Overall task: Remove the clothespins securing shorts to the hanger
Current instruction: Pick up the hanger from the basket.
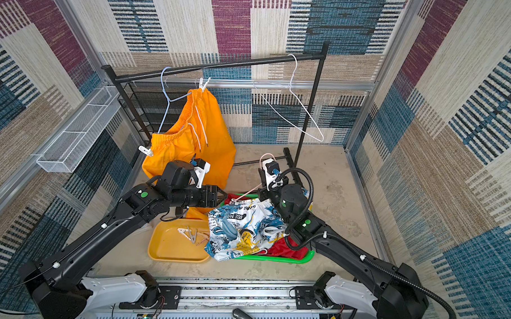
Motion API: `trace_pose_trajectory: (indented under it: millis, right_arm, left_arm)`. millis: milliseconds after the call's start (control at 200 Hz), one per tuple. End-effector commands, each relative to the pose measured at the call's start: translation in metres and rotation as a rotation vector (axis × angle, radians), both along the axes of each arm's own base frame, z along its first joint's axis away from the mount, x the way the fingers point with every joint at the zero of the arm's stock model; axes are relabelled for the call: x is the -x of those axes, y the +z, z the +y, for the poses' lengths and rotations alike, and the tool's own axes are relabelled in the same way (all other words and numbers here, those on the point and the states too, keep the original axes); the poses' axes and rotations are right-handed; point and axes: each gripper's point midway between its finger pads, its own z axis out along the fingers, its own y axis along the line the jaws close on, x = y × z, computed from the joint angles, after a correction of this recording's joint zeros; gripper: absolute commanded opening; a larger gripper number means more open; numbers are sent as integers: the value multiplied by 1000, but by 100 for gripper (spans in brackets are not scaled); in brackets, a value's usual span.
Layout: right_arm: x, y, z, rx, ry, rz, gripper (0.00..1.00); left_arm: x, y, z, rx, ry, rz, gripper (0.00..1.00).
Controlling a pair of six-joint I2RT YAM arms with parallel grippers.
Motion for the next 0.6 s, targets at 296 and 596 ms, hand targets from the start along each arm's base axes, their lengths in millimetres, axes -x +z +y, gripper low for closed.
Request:
trace_pose_trajectory:
  millis: [296,596]
  right_arm:
    - [15,-13,-21,-63,-37,8,0]
    - [17,-25,-21,-43,-26,26,0]
  left_arm:
    - [7,-24,7,-17,34,72,76]
    - [9,-43,-3,-23,12,150,71]
